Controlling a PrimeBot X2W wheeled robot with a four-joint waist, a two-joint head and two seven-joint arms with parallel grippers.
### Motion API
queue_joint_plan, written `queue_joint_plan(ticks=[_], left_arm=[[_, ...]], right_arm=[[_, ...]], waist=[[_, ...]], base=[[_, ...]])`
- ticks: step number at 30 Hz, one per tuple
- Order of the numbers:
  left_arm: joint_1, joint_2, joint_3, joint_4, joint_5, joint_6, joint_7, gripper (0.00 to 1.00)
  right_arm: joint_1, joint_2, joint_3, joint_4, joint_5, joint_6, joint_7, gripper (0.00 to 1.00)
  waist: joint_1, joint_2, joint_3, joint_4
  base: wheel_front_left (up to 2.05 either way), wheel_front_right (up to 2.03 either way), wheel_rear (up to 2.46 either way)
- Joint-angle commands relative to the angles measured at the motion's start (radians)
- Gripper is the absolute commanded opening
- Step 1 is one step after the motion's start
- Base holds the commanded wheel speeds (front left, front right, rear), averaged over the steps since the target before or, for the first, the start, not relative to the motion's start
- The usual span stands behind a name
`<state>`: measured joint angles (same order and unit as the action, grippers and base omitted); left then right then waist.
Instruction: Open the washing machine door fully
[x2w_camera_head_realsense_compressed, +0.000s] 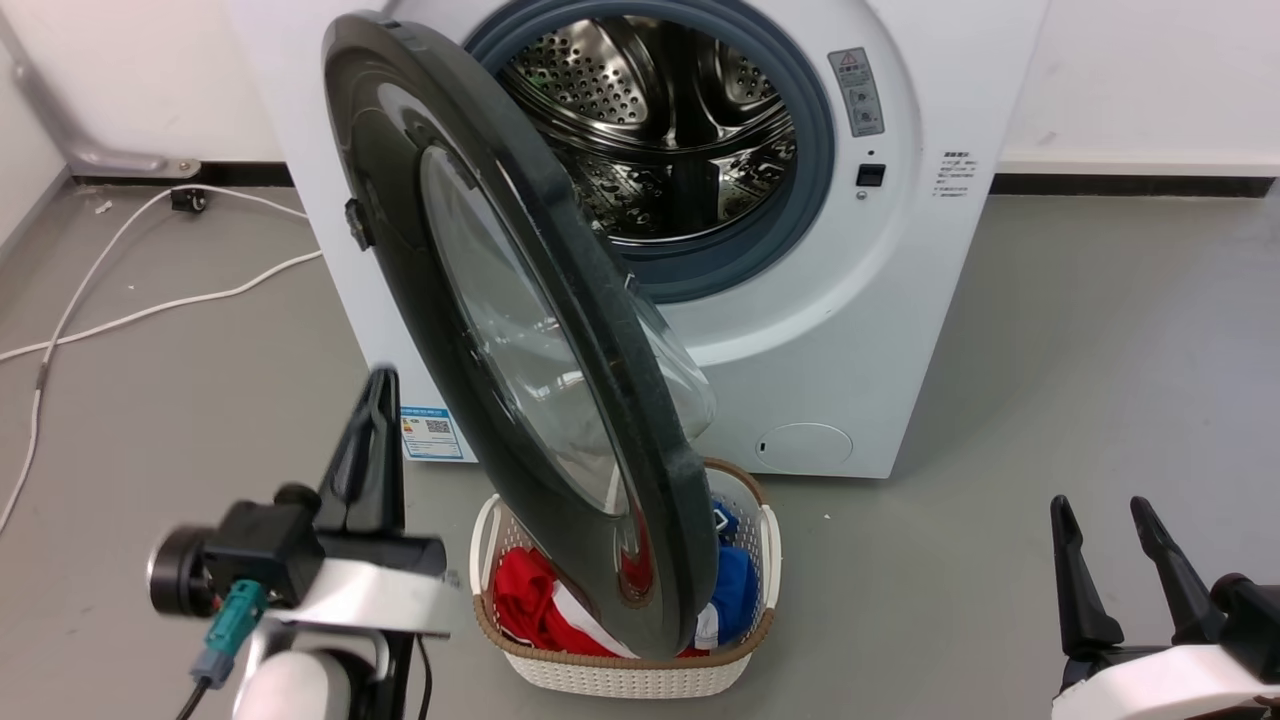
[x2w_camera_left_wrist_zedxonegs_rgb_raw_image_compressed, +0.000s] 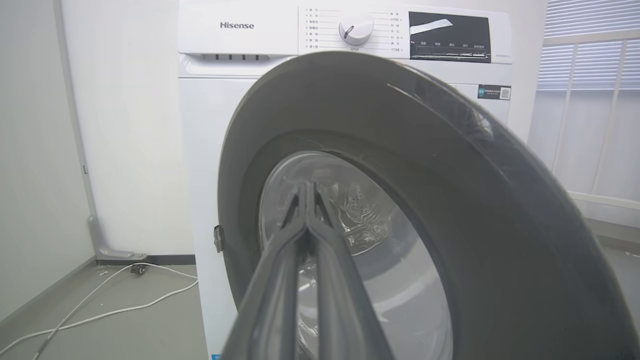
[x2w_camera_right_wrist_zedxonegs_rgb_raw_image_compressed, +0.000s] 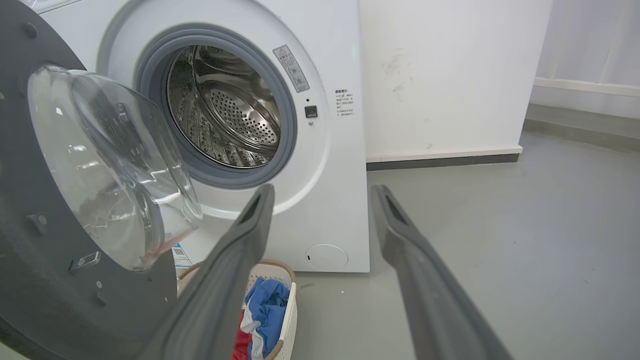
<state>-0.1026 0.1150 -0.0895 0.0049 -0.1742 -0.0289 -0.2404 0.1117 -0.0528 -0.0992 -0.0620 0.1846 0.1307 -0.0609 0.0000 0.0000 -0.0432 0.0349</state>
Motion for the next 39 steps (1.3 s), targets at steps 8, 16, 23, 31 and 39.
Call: queue_joint_plan(ticks=[8,16,23,31,39], left_arm=[[-0.132,-0.020,-0.062,-0.256,0.032,0.011,0.012,0.00],[-0.256,-0.048,-0.229,-0.398,0.028,-0.026,0.057,0.00],[-0.247,-0.060,-0.484,-0.388,-0.048,-0.068,0.137,0.00],[-0.181,-0.063,-0.712,-0.280,-0.145,-0.084,0.252,0.00],[-0.089,-0.027,-0.748,-0.117,-0.200,-0.043,0.382,0.00]], right_arm=[[-0.003,0.004,-0.015,-0.007,0.004,0.000,0.001,1.00],[-0.007,0.004,-0.011,0.002,0.006,0.000,-0.001,1.00],[0.000,0.004,-0.014,0.006,-0.002,0.000,-0.003,1.00],[-0.012,0.004,-0.009,0.014,0.005,0.000,-0.003,1.00],[-0.018,0.004,-0.004,0.031,0.013,0.000,-0.008,1.00]], waist=[[0.0000,0.0000,0.002,0.032],[0.0000,0.0000,0.001,0.030],[0.0000,0.0000,0.004,0.022],[0.0000,0.0000,0.018,0.013],[0.0000,0.0000,0.024,-0.004]], base=[[0.00,0.00,0.00],[0.00,0.00,0.00],[0.00,0.00,0.00],[0.00,0.00,0.00],[0.00,0.00,0.00]])
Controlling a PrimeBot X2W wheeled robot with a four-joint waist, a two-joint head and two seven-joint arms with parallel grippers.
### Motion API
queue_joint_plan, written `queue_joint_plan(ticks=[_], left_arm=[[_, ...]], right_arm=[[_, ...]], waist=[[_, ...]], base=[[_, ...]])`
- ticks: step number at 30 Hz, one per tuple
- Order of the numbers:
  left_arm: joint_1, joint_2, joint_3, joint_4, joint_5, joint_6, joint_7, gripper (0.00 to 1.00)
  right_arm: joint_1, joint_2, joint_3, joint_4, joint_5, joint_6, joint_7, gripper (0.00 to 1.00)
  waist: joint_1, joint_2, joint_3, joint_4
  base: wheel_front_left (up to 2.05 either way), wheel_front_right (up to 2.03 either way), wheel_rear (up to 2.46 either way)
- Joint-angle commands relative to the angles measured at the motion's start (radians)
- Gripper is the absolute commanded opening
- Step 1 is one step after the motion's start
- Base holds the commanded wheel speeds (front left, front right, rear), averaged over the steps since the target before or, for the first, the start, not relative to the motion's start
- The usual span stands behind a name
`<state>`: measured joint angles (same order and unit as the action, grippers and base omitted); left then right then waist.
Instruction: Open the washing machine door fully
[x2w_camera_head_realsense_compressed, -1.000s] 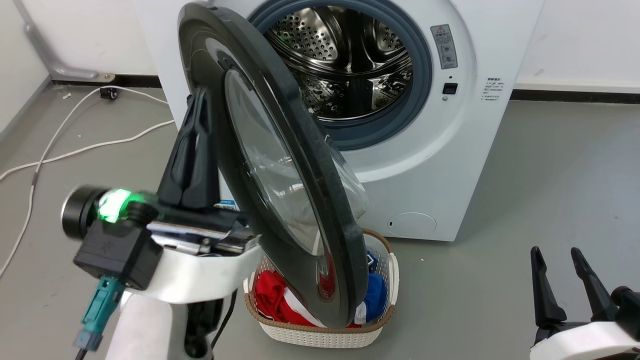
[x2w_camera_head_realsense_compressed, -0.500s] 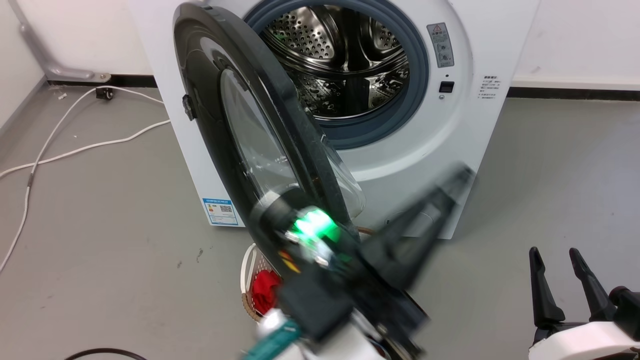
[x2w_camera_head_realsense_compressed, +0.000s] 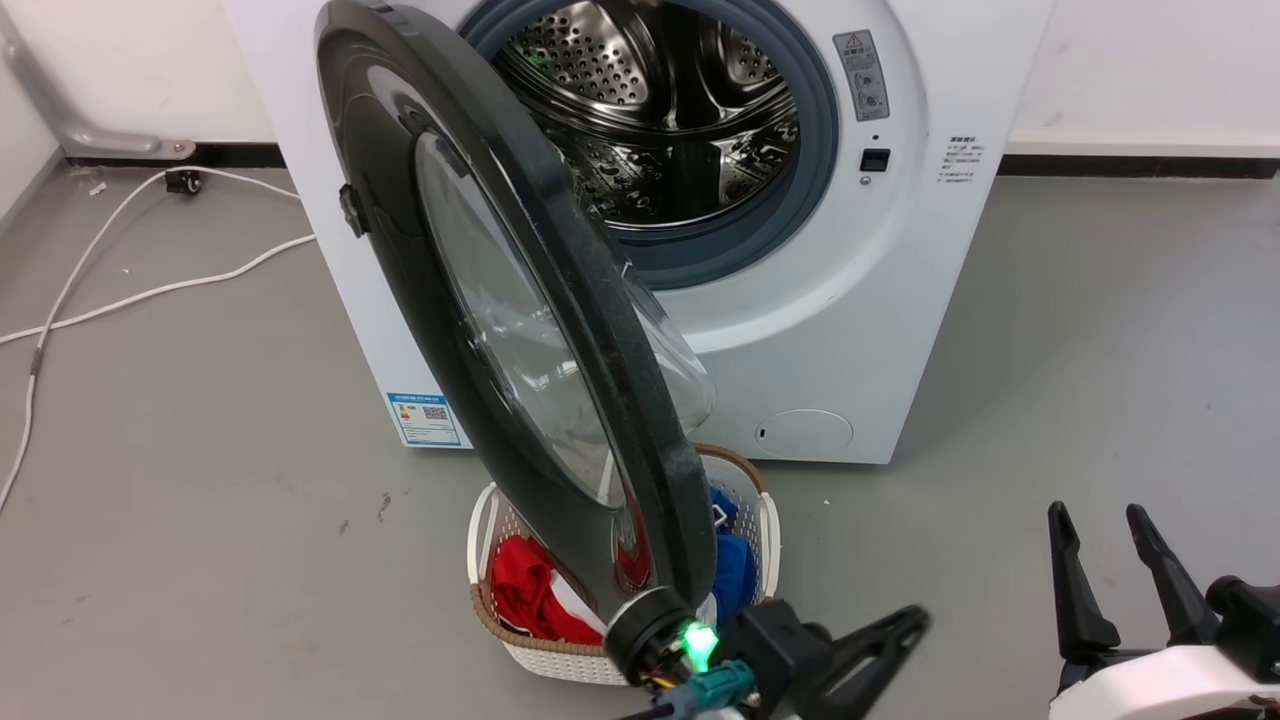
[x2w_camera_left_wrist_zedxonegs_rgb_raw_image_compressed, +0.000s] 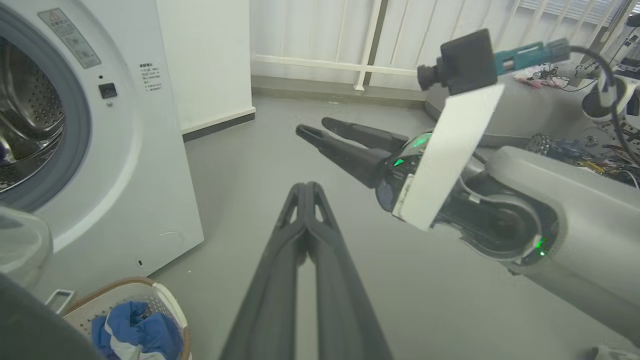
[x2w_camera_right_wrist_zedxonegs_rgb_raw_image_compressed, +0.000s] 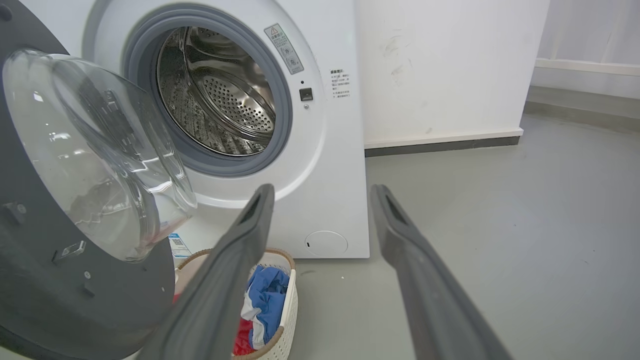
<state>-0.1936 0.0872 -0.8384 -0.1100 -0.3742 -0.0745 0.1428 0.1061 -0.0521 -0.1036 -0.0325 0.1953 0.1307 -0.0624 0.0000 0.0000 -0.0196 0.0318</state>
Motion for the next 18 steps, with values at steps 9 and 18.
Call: queue_joint_plan(ticks=[9,18], left_arm=[[-0.017,0.016,0.095,0.188,0.004,0.086,-0.057,0.00],[-0.057,0.022,0.181,0.299,-0.012,0.133,-0.138,0.00]], right_arm=[[-0.021,0.003,0.009,0.017,0.004,0.000,-0.007,1.00],[-0.025,0.003,0.008,0.034,0.007,0.000,-0.010,1.00]], waist=[[0.0000,0.0000,0.004,-0.018],[0.0000,0.0000,0.001,-0.020]], base=[[0.00,0.00,0.00],[0.00,0.00,0.00]])
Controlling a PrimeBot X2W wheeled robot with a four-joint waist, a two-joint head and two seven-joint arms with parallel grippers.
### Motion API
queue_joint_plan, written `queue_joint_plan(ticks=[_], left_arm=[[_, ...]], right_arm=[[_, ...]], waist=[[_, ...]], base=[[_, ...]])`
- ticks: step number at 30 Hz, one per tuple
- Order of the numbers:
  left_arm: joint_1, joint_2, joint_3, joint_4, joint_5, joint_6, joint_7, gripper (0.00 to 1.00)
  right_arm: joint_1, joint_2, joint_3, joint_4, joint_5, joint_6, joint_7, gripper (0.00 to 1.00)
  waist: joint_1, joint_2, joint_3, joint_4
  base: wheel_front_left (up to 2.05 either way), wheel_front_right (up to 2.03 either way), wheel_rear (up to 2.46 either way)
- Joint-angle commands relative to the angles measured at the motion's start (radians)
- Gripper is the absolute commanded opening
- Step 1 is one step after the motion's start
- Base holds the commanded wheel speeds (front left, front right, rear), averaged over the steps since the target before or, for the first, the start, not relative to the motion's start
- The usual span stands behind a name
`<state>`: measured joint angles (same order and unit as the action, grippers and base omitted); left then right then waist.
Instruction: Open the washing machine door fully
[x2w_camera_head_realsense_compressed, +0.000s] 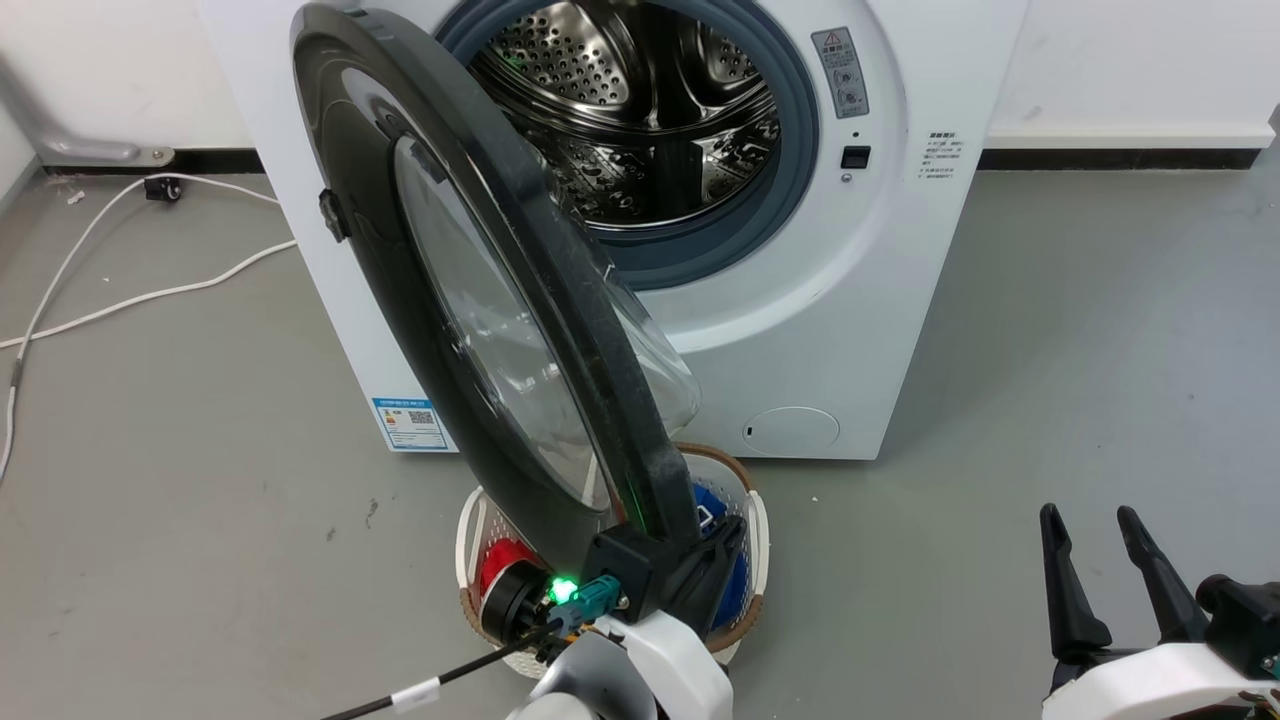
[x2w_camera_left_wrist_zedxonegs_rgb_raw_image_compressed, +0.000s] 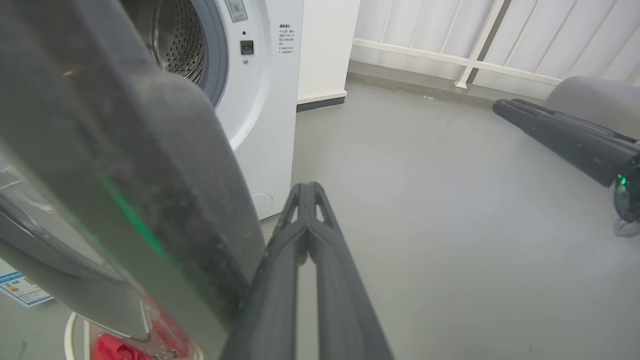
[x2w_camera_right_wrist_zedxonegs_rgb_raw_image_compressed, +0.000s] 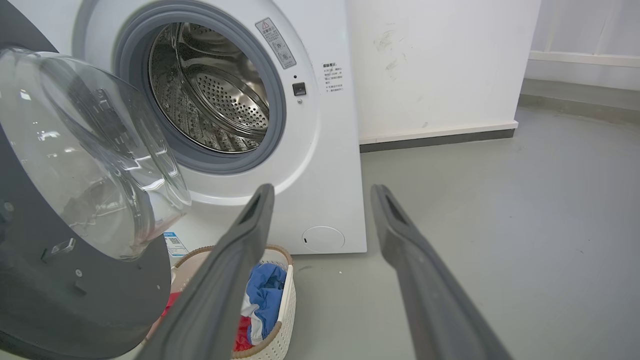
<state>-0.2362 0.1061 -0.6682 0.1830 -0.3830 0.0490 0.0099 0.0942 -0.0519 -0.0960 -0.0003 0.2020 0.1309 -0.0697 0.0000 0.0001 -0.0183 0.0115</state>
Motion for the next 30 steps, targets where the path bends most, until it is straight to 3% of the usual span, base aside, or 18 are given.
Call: queue_joint_plan(ticks=[1,13,30], left_arm=[[-0.017,0.004,0.015,0.012,-0.006,0.011,-0.009,0.00],[0.038,0.034,0.038,-0.013,-0.010,0.056,-0.044,0.00],[0.103,0.060,0.050,-0.088,-0.017,0.100,-0.082,0.00]], right_arm=[[-0.013,0.003,0.001,0.004,0.003,0.000,-0.004,1.00],[-0.003,0.003,-0.014,0.032,0.016,0.000,-0.018,1.00],[-0.018,0.002,-0.041,0.031,0.007,0.000,-0.031,1.00]], waist=[[0.0000,-0.0001,-0.001,0.001],[0.0000,-0.0001,-0.003,0.075],[0.0000,-0.0001,0.004,0.339]], base=[[0.00,0.00,0.00],[0.00,0.00,0.00],[0.00,0.00,0.00]])
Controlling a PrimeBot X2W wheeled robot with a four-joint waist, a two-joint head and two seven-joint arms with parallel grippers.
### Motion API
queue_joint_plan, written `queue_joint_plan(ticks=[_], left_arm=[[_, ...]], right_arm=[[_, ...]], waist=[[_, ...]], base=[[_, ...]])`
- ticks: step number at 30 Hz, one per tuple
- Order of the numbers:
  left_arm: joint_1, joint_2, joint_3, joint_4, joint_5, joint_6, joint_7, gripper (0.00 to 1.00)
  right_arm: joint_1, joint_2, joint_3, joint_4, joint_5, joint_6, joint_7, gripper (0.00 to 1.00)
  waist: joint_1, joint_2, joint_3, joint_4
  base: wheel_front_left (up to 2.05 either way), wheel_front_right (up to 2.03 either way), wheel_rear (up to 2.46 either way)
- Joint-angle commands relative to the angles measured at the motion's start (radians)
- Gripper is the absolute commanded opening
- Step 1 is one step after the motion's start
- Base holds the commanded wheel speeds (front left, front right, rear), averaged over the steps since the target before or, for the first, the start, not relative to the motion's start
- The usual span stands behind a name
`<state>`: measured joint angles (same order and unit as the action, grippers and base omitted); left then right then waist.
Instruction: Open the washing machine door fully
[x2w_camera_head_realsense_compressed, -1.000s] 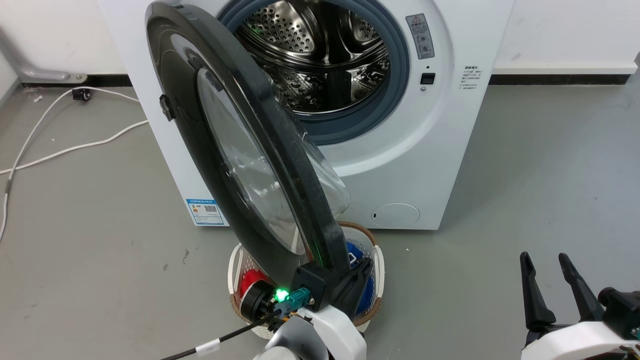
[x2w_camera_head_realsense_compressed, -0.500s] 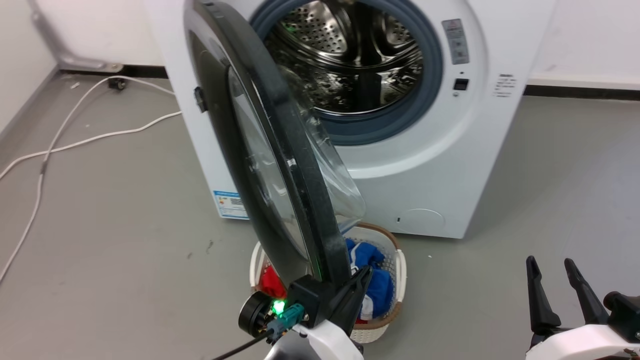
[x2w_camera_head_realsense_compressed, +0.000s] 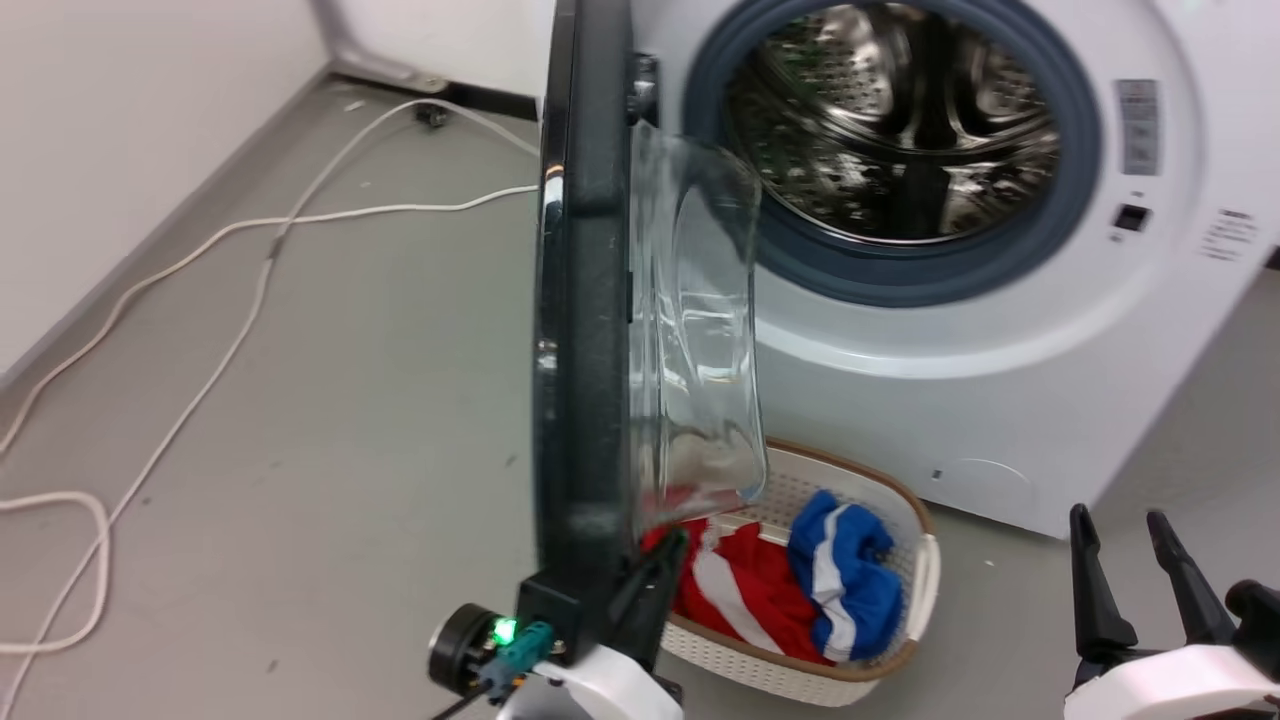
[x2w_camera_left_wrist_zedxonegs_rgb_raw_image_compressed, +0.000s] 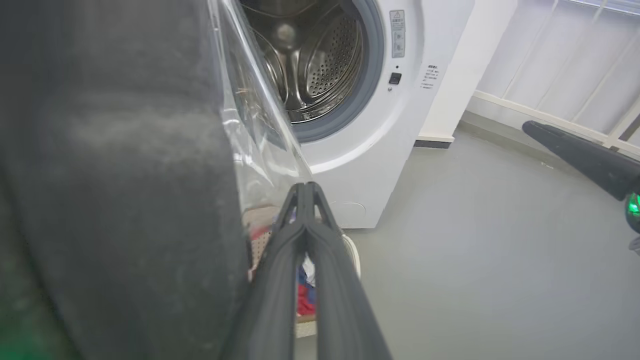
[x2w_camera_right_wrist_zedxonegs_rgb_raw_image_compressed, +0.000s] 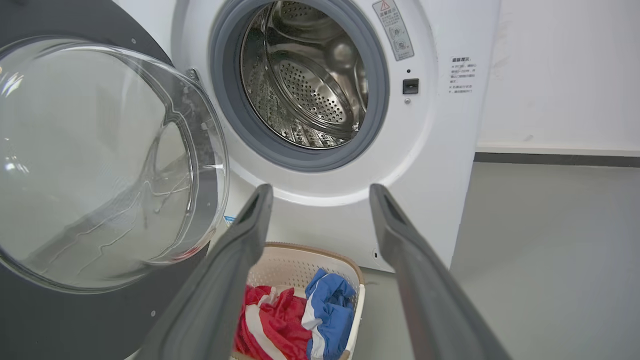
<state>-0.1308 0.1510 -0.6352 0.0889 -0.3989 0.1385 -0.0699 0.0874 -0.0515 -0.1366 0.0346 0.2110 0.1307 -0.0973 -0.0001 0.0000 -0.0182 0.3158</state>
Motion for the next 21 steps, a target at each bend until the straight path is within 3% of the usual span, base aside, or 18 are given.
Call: queue_joint_plan(ticks=[1,11,21], left_arm=[[0.001,0.017,0.025,0.004,-0.002,0.015,-0.006,0.00],[0.001,0.070,0.131,0.033,-0.044,0.055,-0.048,0.00],[-0.081,0.133,0.264,0.161,-0.128,0.023,-0.098,0.00]], right_arm=[[-0.013,0.002,-0.001,-0.005,-0.002,0.000,-0.002,1.00],[-0.032,0.002,0.001,0.002,0.005,0.000,-0.010,1.00],[-0.047,0.002,0.029,0.026,0.025,0.000,-0.025,1.00]], waist=[[0.0001,0.0000,0.006,0.051],[0.0001,0.0000,0.024,0.177],[0.0001,0.0000,0.031,0.174]], base=[[0.00,0.00,0.00],[0.00,0.00,0.00],[0.00,0.00,0.00]])
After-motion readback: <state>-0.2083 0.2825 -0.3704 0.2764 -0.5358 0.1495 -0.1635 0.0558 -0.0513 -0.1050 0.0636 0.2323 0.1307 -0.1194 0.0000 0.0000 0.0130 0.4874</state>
